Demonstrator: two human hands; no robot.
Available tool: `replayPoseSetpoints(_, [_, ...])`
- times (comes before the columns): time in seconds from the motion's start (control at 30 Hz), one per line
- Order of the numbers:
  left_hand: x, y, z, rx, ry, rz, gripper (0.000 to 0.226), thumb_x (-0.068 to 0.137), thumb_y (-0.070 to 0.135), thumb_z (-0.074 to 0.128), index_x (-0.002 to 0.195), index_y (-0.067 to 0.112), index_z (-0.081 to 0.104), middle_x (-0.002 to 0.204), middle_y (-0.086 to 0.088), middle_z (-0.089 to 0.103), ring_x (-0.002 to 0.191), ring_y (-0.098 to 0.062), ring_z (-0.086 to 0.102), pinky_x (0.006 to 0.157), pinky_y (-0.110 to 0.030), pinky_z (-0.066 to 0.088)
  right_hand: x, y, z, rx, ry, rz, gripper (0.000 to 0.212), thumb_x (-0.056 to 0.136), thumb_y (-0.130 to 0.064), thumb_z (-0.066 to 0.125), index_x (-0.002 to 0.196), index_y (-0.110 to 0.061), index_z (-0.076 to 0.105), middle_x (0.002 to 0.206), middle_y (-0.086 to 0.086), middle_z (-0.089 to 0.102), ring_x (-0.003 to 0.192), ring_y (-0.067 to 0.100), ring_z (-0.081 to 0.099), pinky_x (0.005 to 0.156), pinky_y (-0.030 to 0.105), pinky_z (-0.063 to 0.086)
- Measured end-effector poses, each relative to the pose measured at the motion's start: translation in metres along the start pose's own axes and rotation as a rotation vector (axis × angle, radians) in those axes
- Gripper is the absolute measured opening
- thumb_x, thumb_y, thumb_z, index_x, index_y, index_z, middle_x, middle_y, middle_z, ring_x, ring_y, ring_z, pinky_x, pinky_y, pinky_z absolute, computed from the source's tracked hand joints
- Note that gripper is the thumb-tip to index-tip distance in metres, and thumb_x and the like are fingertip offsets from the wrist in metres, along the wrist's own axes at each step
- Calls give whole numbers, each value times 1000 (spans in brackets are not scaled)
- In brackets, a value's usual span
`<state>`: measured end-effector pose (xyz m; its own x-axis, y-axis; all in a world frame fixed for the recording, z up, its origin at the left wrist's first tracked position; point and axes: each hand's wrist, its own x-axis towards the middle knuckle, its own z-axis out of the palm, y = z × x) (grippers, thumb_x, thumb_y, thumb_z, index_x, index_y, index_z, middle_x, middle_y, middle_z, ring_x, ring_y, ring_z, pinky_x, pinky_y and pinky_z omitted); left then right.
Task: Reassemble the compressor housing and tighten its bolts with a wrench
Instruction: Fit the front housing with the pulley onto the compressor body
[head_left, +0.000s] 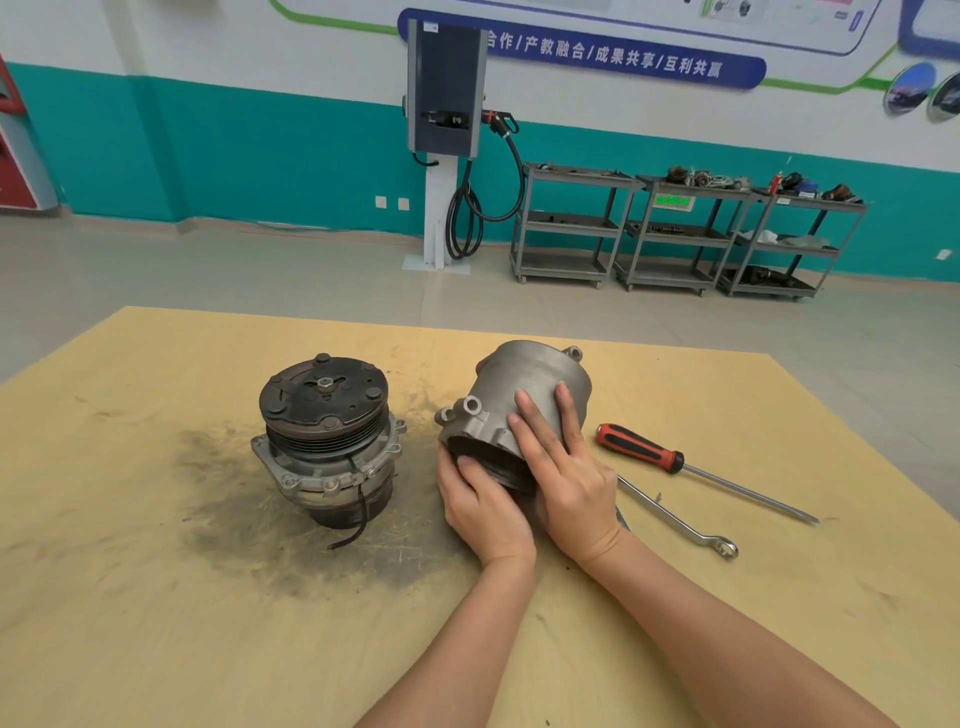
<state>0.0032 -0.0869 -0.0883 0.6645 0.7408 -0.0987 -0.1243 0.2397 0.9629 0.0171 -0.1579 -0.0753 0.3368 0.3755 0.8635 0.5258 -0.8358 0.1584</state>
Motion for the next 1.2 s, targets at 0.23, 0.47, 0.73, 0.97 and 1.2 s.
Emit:
replayPoseSetpoints(0.23, [16, 6, -9, -67, -147, -127, 44, 108, 25, 32, 147, 20, 49, 147, 2, 53, 125, -5, 46, 103, -24, 34, 25, 12, 0, 86, -242, 102, 86, 63, 27, 49, 140, -11, 50, 149, -1, 42, 137, 35, 39, 30, 27, 42])
replayPoseSetpoints(0.47, [25, 7, -14, -70, -238, -233, 49, 108, 29, 33, 157, 22, 33, 160, 3, 38, 146, -14, 34, 119, -32, 28, 55, 24, 15, 185, -594, 168, 82, 84, 11, 44, 150, -35, 28, 159, -26, 10, 150, 10, 5, 61, 38, 57])
replayPoseSetpoints(0.73, [28, 7, -30, 5, -369, -230, 50, 109, 30, 32, 159, 28, 25, 163, 6, 31, 149, -12, 29, 122, -35, 23, 87, 69, 23, 472, -636, 394, 78, 79, 15, 39, 143, -31, 43, 151, -17, 39, 143, 18, 32, 107, 48, 39])
replayPoseSetpoints(0.97, [20, 8, -27, 187, -466, -123, 52, 110, 33, 31, 160, 28, 18, 166, 9, 20, 153, -12, 19, 125, -37, 19, 81, 93, 23, 669, -543, 682, 74, 81, 19, 36, 141, -23, 46, 134, 1, 54, 129, 19, 46, 99, 26, 42])
replayPoseSetpoints(1.2, [15, 18, -22, 269, -449, 121, 51, 107, 26, 41, 156, 25, 27, 160, 14, 28, 148, -1, 22, 123, -26, 19, 61, 94, 23, 680, -432, 747, 76, 81, 20, 37, 142, -25, 45, 131, -7, 52, 127, 12, 46, 91, 0, 35])
